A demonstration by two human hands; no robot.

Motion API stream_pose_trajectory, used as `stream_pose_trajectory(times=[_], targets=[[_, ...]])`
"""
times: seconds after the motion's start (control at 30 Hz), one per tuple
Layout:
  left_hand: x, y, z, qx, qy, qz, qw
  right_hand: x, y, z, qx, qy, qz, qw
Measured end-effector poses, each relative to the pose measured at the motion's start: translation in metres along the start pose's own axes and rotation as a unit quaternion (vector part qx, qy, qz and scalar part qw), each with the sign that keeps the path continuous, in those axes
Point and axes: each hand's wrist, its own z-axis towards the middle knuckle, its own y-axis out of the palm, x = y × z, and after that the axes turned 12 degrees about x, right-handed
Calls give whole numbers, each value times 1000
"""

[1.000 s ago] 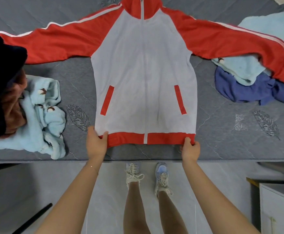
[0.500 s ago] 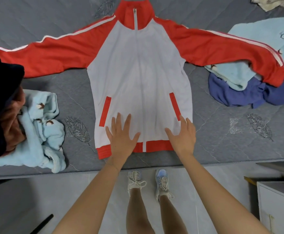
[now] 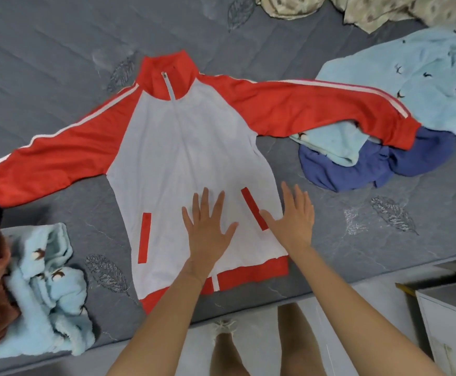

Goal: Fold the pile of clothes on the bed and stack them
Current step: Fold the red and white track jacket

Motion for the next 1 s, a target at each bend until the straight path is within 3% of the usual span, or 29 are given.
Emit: stream_pose_trajectory(times=[0.27, 0.7, 1.0], targets=[[87, 34, 86, -14, 1, 24, 1000, 39, -42, 115, 27, -6, 3, 1000], [216, 76, 206, 17, 46, -55, 997, 103, -90, 251, 64, -41, 2, 997], [257, 97, 252, 6, 109, -10, 994, 160, -115, 312, 88, 49, -37, 994]])
